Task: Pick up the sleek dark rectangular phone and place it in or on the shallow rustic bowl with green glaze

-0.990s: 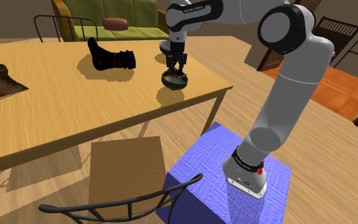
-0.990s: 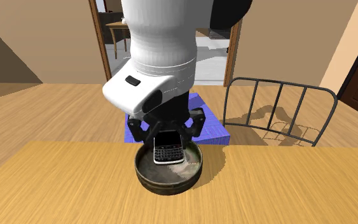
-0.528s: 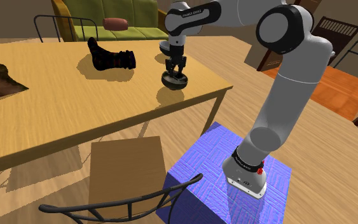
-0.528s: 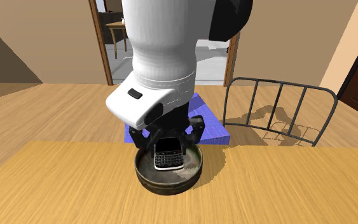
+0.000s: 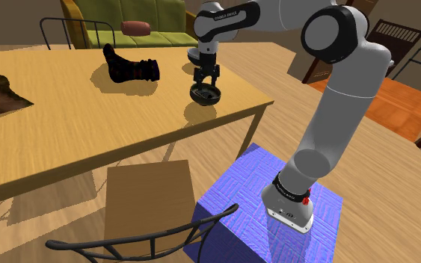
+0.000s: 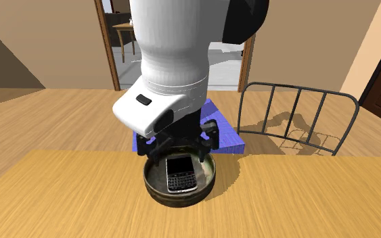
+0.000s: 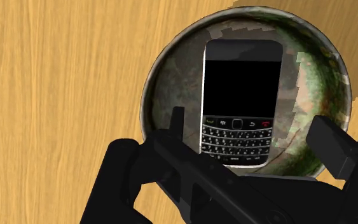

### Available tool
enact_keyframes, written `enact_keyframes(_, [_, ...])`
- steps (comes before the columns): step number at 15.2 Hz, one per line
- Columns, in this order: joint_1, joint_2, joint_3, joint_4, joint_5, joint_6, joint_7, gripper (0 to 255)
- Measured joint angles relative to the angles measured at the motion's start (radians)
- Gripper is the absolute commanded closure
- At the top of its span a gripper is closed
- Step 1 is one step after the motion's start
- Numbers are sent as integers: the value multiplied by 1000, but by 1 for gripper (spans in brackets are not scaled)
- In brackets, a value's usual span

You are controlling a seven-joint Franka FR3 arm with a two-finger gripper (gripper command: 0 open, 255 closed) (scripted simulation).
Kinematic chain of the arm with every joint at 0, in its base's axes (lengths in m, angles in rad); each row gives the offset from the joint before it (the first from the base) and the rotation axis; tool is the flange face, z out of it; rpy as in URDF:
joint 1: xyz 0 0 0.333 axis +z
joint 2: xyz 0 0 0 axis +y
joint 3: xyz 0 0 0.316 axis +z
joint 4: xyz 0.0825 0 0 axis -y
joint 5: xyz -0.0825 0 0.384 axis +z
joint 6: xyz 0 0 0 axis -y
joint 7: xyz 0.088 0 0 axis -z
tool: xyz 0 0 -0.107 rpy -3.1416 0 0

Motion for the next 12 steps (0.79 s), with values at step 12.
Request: enact_keyframes(12, [-1,6,0,134,0,-128,0,0])
